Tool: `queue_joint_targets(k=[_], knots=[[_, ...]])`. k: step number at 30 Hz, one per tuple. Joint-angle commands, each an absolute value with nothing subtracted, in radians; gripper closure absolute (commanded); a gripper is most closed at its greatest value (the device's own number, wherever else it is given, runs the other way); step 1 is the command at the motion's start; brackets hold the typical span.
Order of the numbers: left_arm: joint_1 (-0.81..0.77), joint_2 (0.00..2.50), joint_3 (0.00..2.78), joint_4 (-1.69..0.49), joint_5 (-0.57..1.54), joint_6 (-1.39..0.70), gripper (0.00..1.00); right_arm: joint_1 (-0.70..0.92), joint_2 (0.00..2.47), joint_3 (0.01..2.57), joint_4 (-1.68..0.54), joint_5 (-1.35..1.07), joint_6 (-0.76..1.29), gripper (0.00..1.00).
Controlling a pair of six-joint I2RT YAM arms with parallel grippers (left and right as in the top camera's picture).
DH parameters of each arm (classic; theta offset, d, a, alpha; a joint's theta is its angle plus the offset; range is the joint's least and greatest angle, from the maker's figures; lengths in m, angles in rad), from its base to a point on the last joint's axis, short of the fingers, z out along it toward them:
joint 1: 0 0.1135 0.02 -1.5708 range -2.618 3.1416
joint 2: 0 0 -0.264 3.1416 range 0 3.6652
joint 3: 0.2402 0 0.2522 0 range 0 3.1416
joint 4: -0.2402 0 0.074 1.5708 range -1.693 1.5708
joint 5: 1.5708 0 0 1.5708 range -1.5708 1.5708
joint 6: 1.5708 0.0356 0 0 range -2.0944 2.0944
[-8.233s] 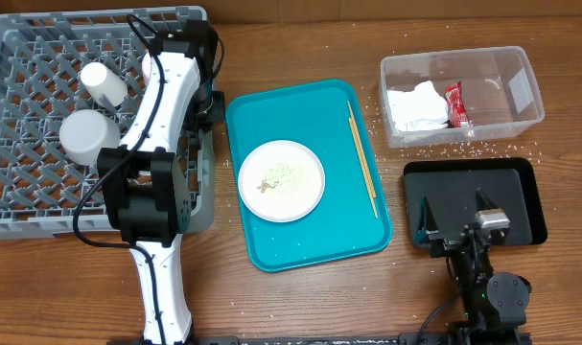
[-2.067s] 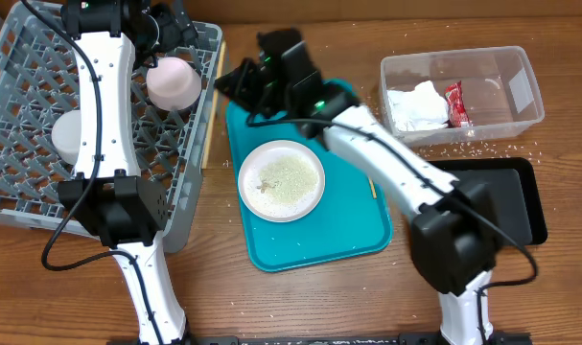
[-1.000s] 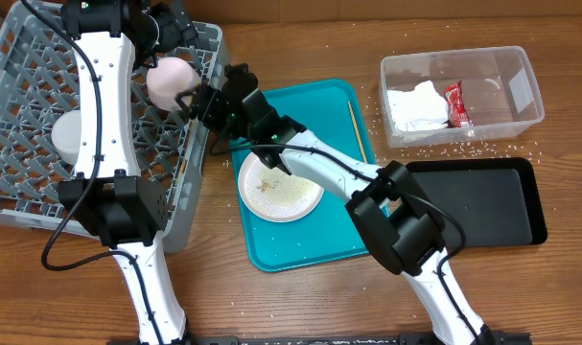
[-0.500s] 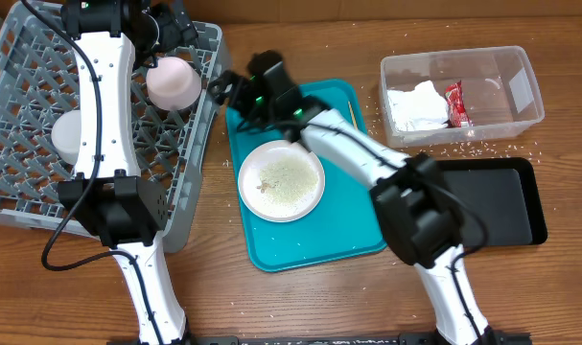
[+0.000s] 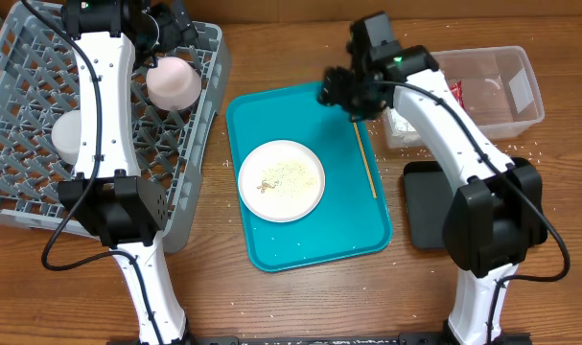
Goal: Sort waste into correct bins and load items into the dishwasher
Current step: 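Return the right gripper to the tray and grasp the second chopstick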
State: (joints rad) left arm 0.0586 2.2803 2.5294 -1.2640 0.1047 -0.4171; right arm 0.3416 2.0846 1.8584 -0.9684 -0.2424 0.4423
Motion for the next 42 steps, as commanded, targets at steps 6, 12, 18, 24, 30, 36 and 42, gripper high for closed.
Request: queue_joint_targets(k=[6,12,18,24,30,36,42], knots=[[0.052,2.255,2.555,-1.263,0.101,-0.427,0.0,0.369,2.093,1.718,-1.016,0.013,0.193,0.48],[0.052,2.255,2.555,-1.263,0.101,-0.427,0.0,0.369,2.094,1.634,-0.966,0.07,0.176,0.48],[0.052,2.255,2.555,-1.263,0.101,-0.427,0.0,0.371,2.095,1.565,-0.894,0.048,0.155,0.49],[0.052,2.255,2.555,-1.263,0.101,-0.427,0.0,0.377,2.1,1.522,-0.857,0.051,0.155,0.5],[0.052,2.255,2.555,-1.263,0.101,-0.427,0.0,0.378,2.104,1.492,-0.839,0.051,0.155,0.53],[0.052,2.255,2.555,-1.263,0.101,-0.427,0.0,0.379,2.112,1.492,-0.839,0.051,0.155,0.6],[0.052,2.255,2.555,-1.263,0.101,-0.427,0.0,0.379,2.159,1.492,-0.828,0.051,0.155,0.73]])
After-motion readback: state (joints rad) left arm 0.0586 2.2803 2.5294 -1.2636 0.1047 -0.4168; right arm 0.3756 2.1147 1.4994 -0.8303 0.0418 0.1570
